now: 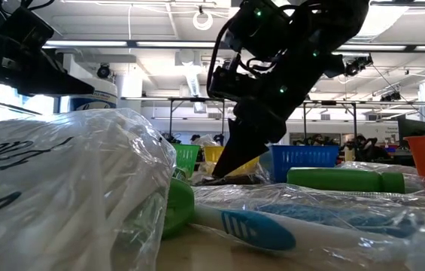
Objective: Pick & Place Travel size toiletries
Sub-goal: Put the black hairbrush into the orange basket
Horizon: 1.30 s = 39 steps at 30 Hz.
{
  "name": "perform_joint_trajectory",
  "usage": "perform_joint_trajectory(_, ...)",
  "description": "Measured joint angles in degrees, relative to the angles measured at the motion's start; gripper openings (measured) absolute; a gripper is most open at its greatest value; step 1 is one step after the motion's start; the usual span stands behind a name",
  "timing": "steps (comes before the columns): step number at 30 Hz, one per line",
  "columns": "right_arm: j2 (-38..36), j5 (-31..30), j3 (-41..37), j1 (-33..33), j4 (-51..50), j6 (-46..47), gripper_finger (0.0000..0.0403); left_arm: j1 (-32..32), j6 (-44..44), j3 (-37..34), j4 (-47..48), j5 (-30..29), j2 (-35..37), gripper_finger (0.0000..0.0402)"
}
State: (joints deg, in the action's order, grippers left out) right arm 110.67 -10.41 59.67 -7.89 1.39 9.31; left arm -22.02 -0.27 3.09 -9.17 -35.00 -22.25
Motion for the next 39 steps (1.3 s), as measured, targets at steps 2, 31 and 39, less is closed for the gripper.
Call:
perform_joint_trajectory(2, 0.0, -0.02, -0.01, -0.16, 0.35, -0.46, 0.0102, 0.0, 0.0, 0.0, 0.11, 0.01, -0.01, 0.0)
perform_joint_trajectory(31, -31.57, 6.76, -0.47, -2.67, -6.82, -5.27, 0.0003, 0.0, 0.0, 0.0, 0.31, 0.0, -0.01, 0.0)
perform_joint_trajectory(39, -51.44, 10.04, -7.75, -3.41, -6.25, -5.13, 0.0003, 0.0, 0.44, 0.0, 0.29, 0.0, 0.0, 0.0)
